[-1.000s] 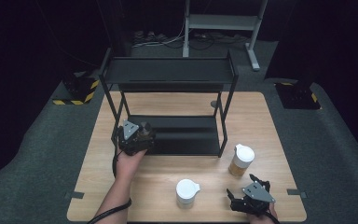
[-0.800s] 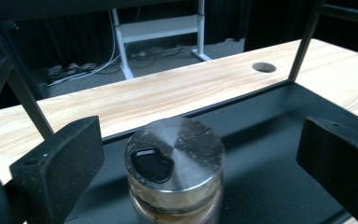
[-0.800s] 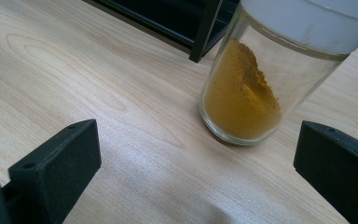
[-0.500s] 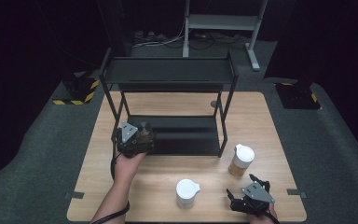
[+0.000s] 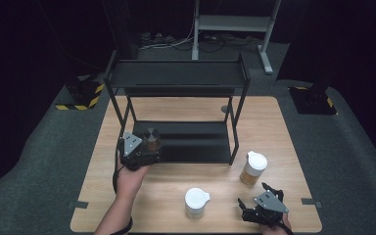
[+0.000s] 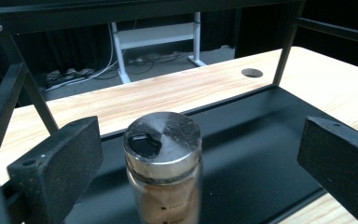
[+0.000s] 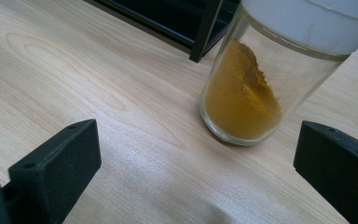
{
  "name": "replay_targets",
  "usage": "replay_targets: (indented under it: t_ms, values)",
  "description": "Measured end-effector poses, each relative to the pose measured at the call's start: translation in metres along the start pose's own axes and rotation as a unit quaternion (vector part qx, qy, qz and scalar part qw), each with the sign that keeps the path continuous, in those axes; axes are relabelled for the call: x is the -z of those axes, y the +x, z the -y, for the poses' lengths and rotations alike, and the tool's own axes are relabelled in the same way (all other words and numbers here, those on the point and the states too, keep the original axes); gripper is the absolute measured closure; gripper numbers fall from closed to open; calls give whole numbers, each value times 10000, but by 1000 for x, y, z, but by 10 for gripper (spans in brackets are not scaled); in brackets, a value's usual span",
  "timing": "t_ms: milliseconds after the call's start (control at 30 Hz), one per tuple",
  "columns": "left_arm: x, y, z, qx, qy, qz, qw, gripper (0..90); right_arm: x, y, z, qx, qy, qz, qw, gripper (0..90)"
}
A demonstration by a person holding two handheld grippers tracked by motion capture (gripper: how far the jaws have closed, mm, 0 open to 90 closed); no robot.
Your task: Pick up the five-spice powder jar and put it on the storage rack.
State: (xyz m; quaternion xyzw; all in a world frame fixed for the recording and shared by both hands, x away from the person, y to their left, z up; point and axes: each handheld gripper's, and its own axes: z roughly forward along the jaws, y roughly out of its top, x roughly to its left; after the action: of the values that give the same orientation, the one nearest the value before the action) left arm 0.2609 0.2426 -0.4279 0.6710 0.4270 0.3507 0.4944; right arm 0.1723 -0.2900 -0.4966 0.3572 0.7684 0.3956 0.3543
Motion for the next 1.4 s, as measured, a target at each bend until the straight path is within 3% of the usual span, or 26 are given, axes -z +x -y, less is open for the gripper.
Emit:
replay_targets:
  t_ms: [133, 733, 867, 1400]
  values:
    - [6, -3, 1, -106, -28, -30, 9999, 5, 0, 0, 0, 2, 4, -1, 10000, 0]
    - [35, -5, 6, -90, -88, 46, 9999, 5, 0, 0, 0, -13, -4, 1, 10000, 0]
    - [43, -9, 9, -184, -73, 8, 9998, 5, 0, 0, 0, -11, -8, 7, 10000, 0]
    - [76, -24, 40, -260, -114, 49, 9996, 5, 0, 1, 0, 14, -8, 17, 10000, 0]
